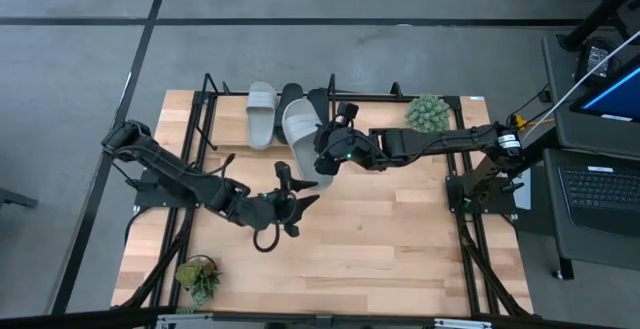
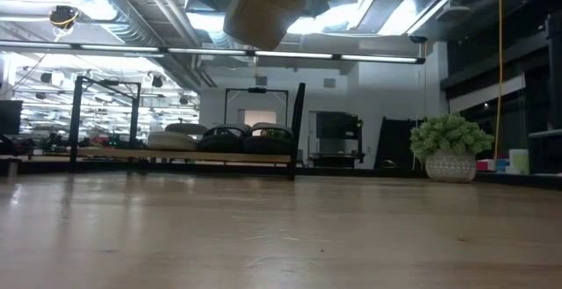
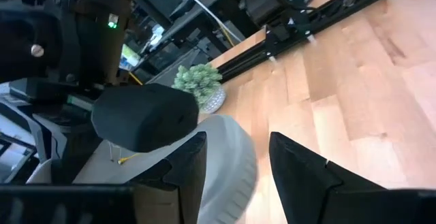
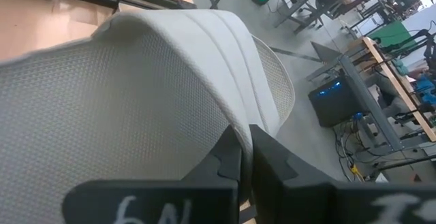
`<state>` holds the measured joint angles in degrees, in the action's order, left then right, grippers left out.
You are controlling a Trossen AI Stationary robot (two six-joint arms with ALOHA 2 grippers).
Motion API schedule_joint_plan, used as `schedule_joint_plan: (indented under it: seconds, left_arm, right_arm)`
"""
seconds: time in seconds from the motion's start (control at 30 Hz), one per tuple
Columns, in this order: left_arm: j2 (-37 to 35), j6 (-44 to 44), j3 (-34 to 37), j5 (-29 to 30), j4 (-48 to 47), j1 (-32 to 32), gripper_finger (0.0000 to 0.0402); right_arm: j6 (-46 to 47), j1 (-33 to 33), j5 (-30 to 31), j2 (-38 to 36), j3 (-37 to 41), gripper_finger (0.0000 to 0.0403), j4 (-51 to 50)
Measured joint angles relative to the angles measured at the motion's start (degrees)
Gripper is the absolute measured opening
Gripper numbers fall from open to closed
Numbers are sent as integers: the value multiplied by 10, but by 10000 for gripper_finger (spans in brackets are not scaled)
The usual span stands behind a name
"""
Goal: Pick and place slides into the shelf
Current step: Put the gray slides on the shelf
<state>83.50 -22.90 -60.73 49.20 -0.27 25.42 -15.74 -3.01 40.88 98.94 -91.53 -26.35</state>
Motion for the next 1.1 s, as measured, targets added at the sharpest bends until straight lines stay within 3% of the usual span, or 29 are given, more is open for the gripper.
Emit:
schedule_joint_plan:
  seconds: [0.33,0.9,1.1]
  left_arm:
    - [0,3,0,-29,-10,-33,151]
    - [0,45,0,-19,-70,-39,151]
    - [1,47,0,-20,-70,-39,121]
  right_arm:
    - [-1,2,1,0,0,15,0]
    - [3,4,2,0,0,15,4]
    - [3,4,1,0,0,15,5]
